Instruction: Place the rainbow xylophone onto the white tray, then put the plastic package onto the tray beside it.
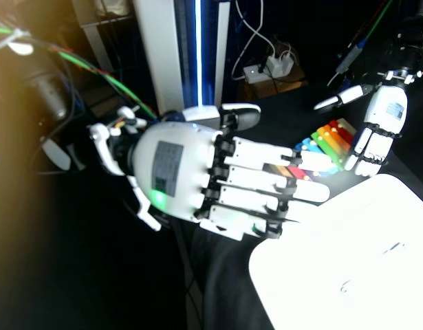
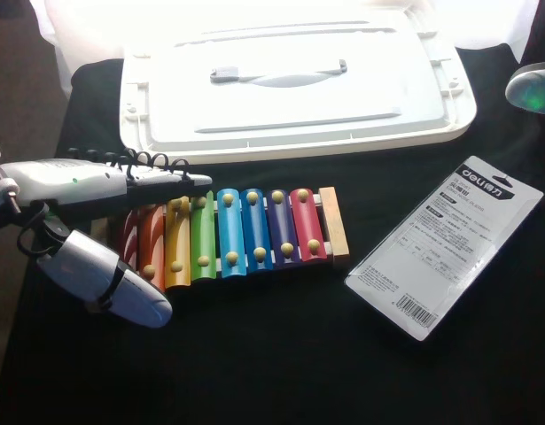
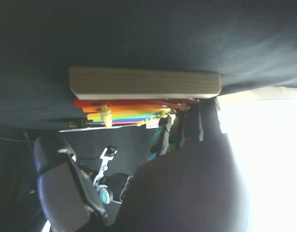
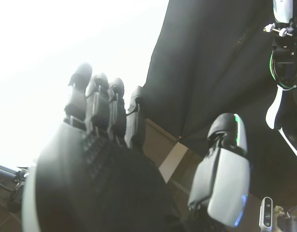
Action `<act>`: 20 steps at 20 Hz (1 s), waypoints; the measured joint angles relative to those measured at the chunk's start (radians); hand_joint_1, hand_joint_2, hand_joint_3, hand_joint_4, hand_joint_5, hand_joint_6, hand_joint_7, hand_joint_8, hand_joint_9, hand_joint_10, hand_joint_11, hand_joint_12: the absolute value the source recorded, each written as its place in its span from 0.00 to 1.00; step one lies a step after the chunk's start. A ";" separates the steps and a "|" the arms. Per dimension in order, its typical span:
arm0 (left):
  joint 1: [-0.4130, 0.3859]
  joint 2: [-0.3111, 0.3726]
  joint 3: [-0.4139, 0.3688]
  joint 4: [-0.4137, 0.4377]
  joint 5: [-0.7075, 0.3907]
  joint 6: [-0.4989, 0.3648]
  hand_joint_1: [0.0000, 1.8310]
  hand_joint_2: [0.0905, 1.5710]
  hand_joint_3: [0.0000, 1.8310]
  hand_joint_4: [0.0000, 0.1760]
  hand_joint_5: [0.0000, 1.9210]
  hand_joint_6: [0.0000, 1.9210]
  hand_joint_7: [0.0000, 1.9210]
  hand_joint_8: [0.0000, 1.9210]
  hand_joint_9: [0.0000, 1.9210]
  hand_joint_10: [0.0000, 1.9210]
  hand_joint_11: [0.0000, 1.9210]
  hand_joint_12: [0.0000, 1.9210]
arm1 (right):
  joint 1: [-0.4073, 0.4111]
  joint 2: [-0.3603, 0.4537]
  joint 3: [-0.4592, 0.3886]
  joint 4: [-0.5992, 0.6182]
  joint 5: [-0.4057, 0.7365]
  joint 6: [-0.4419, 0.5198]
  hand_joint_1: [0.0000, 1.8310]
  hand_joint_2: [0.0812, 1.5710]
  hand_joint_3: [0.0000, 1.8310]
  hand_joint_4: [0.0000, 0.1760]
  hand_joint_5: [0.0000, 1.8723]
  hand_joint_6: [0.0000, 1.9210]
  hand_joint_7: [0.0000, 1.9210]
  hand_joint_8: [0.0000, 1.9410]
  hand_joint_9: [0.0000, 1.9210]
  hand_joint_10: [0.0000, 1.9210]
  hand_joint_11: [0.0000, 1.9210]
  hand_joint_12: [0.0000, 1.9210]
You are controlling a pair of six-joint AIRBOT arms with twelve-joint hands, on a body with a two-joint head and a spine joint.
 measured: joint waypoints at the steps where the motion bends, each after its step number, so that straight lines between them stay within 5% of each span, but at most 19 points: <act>1: 0.002 0.000 0.000 0.001 -0.001 0.000 0.32 0.40 0.00 0.39 0.00 0.00 0.02 0.00 0.00 0.00 0.00 0.00 | 0.000 0.000 0.000 -0.001 0.000 0.000 0.39 0.49 0.00 0.28 0.22 0.00 0.16 0.00 0.11 0.00 0.00 0.28; 2: 0.004 0.000 0.000 0.003 -0.002 0.000 0.33 0.40 0.00 0.28 0.00 0.00 0.03 0.01 0.01 0.00 0.00 0.00 | 0.000 0.000 0.000 -0.001 0.000 0.000 0.39 0.49 0.00 0.26 0.22 0.00 0.16 0.00 0.11 0.00 0.00 0.27; 4: 0.013 -0.005 0.000 0.009 -0.003 0.000 0.37 0.35 0.00 0.49 0.00 0.00 0.04 0.00 0.03 0.00 0.00 0.00 | 0.000 0.000 0.000 0.000 0.000 0.000 0.37 0.50 0.00 0.31 0.22 0.00 0.16 0.00 0.10 0.00 0.00 0.28; 8: 0.016 -0.006 0.000 0.032 0.006 0.000 0.52 0.34 0.00 0.44 0.00 0.00 0.06 0.01 0.06 0.01 0.04 0.02 | 0.000 0.000 0.000 -0.001 0.006 0.000 0.36 0.51 0.00 0.38 0.22 0.00 0.16 0.00 0.10 0.00 0.00 0.33; 13: 0.021 -0.015 0.000 0.020 0.005 -0.006 0.67 0.45 0.01 0.65 0.00 0.00 0.08 0.00 0.09 0.01 0.06 0.03 | 0.000 0.000 0.000 -0.003 0.008 0.000 0.34 0.50 0.00 0.28 0.22 0.00 0.15 0.00 0.09 0.00 0.00 0.28; 15: 0.022 -0.015 0.000 0.016 0.003 -0.011 0.70 0.49 0.01 0.83 0.00 0.00 0.10 0.00 0.10 0.00 0.06 0.03 | 0.000 0.000 0.000 -0.003 0.008 0.000 0.33 0.51 0.00 0.29 0.21 0.00 0.15 0.00 0.08 0.00 0.00 0.26; 20: 0.022 -0.017 0.000 0.003 -0.002 -0.016 0.75 0.58 0.00 0.68 0.04 0.00 0.14 0.00 0.16 0.00 0.09 0.12 | 0.000 0.000 -0.002 -0.003 0.020 0.000 0.34 0.51 0.00 0.15 0.20 0.00 0.16 0.00 0.08 0.00 0.00 0.23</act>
